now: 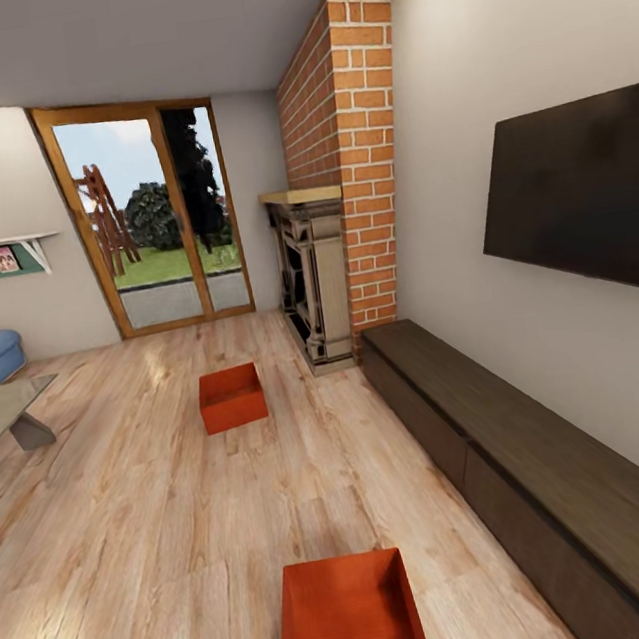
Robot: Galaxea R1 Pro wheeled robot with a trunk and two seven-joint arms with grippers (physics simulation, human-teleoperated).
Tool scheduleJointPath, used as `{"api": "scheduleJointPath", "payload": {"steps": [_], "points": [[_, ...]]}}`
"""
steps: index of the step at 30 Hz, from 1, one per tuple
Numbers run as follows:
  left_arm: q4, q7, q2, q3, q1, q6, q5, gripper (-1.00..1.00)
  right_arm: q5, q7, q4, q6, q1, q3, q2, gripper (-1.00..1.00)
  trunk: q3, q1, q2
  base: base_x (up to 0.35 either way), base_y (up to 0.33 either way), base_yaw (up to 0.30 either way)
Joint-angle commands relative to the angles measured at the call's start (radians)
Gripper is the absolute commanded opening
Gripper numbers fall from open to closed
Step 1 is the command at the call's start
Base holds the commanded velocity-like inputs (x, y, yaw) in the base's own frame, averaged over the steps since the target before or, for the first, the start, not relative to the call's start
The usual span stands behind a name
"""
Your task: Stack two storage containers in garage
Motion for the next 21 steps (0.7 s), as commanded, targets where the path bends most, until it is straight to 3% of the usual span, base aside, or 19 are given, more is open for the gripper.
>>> {"api": "scheduleJointPath", "payload": {"steps": [1, 21], "points": [[0.000, 0.000, 0.002, 0.003, 0.000, -0.003, 0.003, 1.00, 0.000, 0.002, 0.003, -0.006, -0.001, 0.001, 0.000, 1.00, -0.003, 0.000, -0.001, 0.000, 0.000, 0.000], [0.000, 0.000, 0.007, 0.004, 0.000, -0.003, 0.003, 1.00, -0.010, 0.000, 0.003, -0.007, -0.001, -0.004, 0.004, 1.00, -0.035, 0.000, -0.001, 0.000, 0.000, 0.000]]}}
